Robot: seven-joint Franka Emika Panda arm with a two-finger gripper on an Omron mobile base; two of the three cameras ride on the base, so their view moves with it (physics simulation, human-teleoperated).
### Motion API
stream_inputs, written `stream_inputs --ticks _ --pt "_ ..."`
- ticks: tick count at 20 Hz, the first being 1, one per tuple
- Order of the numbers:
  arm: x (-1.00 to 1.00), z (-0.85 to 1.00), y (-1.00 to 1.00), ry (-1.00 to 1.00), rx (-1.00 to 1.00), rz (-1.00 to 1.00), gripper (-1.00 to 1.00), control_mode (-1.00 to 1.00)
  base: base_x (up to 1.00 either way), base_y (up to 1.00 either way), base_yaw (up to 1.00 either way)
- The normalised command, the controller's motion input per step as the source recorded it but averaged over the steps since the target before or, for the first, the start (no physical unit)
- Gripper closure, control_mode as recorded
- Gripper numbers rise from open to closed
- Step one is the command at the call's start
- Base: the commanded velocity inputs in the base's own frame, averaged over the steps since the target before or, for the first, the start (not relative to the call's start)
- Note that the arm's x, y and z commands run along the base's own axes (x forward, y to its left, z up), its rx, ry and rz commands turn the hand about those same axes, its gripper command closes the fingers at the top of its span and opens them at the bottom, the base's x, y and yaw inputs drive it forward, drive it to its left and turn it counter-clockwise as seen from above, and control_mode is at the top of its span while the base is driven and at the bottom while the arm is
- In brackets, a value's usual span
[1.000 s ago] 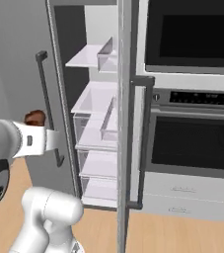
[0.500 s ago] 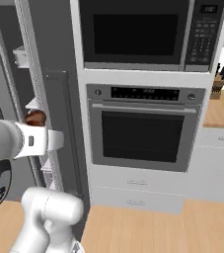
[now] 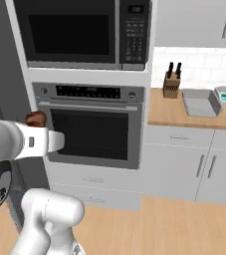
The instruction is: Place one eggplant and one chicken drumstick in each tupperware on the nearby counter, to pack two identical lunches.
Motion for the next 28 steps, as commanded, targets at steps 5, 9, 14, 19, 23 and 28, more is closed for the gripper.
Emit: stream_inputs --ticks 5,9,14,19,23,28 --pt "0.0 0.0 0.0 0.0 0.0 0.0 1.0 1.0 0.56 -1.0 0.04" --pt "0.0 0.0 0.0 0.0 0.0 0.0 1.0 1.0 0.85 -1.0 0.06" --pt "0.0 0.0 0.0 0.0 0.0 0.0 1.0 1.0 1.0 -0.98 0.08" --pt "0.0 0.0 0.0 0.0 0.0 0.0 1.0 1.0 0.95 -0.4 0.0" --pt "0.0 0.0 0.0 0.0 0.0 0.0 1.0 1.0 1.0 0.57 -0.44" --pt "0.0 0.0 0.0 0.0 0.0 0.0 1.0 1.0 0.81 -0.38 -0.14"
